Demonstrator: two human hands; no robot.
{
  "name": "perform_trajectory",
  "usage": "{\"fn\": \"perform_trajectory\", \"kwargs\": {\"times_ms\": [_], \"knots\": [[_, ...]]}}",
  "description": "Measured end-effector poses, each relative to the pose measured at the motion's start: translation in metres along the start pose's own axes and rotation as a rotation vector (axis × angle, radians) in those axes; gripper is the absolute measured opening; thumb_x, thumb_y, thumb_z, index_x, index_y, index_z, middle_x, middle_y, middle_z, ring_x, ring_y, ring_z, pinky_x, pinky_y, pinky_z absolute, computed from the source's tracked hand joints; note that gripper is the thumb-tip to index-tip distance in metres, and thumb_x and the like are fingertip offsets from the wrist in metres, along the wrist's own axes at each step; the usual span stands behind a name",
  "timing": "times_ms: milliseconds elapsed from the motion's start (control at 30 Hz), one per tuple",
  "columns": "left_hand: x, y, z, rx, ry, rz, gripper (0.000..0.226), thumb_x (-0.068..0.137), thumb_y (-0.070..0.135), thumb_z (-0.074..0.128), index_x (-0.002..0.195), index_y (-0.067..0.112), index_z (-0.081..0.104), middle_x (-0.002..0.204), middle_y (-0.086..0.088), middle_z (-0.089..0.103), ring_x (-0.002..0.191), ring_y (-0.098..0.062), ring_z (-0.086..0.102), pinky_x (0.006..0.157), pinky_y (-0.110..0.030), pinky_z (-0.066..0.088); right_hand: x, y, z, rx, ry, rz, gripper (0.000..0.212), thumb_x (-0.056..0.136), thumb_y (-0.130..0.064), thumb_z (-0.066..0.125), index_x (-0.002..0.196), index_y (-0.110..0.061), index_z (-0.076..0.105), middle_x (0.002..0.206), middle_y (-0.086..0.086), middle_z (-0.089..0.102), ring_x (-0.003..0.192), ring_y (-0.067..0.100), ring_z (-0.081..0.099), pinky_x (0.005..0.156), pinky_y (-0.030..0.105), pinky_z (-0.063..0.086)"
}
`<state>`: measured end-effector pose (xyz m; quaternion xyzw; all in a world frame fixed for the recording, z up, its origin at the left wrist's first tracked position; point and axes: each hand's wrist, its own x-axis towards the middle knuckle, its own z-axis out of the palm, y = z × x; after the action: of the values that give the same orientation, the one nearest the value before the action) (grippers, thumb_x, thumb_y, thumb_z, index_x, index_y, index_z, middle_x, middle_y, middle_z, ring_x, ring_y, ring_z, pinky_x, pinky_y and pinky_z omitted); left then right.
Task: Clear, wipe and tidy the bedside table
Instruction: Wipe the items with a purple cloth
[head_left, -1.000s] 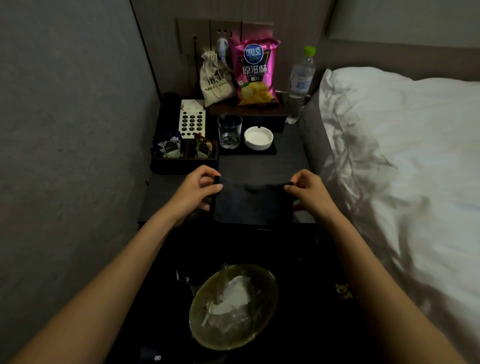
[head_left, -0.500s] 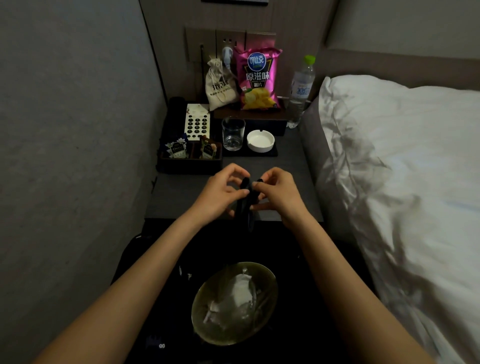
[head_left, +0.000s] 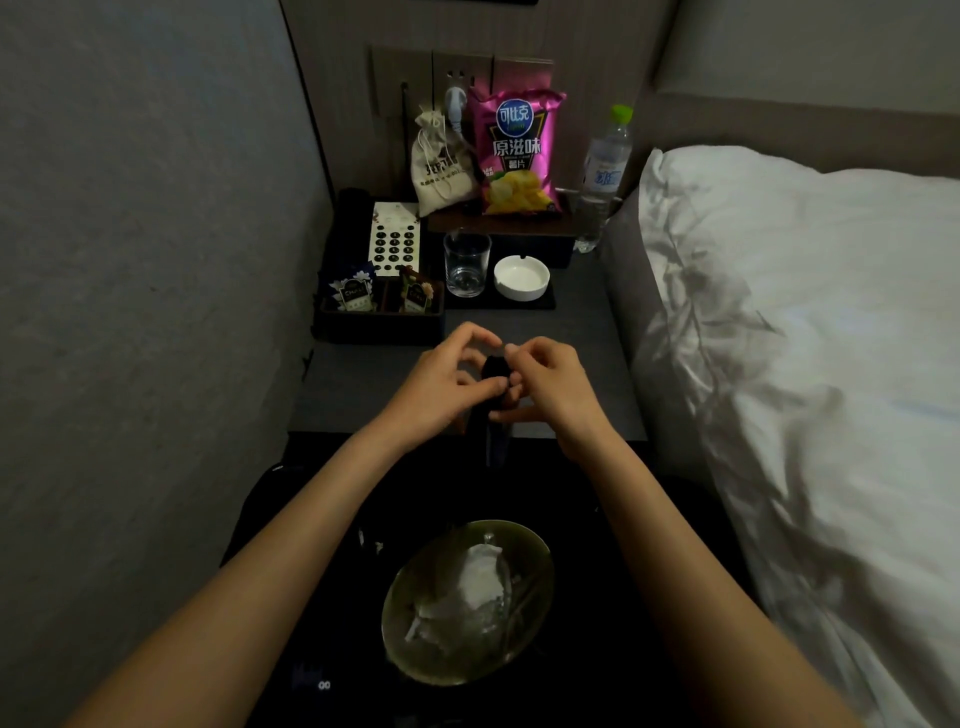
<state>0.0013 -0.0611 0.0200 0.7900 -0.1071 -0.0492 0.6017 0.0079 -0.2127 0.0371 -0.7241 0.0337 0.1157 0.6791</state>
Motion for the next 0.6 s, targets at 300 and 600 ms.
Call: {"fn": "perform_trajectory", "kwargs": {"times_ms": [300, 600], "knots": [[0.0, 0.002, -0.007, -0.05, -0.024, 0.015, 0.052, 0.086, -0.01, 0.06, 0.127, 0.017, 0.045, 0.104, -0.009, 0.063, 0.086, -0.008, 0.065, 0.076, -0.024, 0.05, 0.002, 0.003, -0.013, -0.239, 0.105, -0.236, 0.007, 0.094, -0.011, 0.059, 0.092, -0.007, 0.064, 0.068, -0.004, 0.056, 0.062, 0.007, 0.054, 0.059, 0.024, 0.047], [-0.001, -0.011, -0.02, -0.41, -0.048, -0.158, 0.058, 0.086, -0.018, 0.043, 0.13, 0.018, 0.047, 0.11, -0.008, 0.069, 0.095, -0.018, 0.066, 0.077, -0.026, 0.053, 0.001, 0.041, -0.036, 0.435, -0.265, 0.202, 0.043, 0.084, -0.023, 0.068, 0.125, -0.013, 0.057, 0.111, 0.014, 0.063, 0.091, 0.024, 0.064, 0.072, 0.038, 0.054]]}}
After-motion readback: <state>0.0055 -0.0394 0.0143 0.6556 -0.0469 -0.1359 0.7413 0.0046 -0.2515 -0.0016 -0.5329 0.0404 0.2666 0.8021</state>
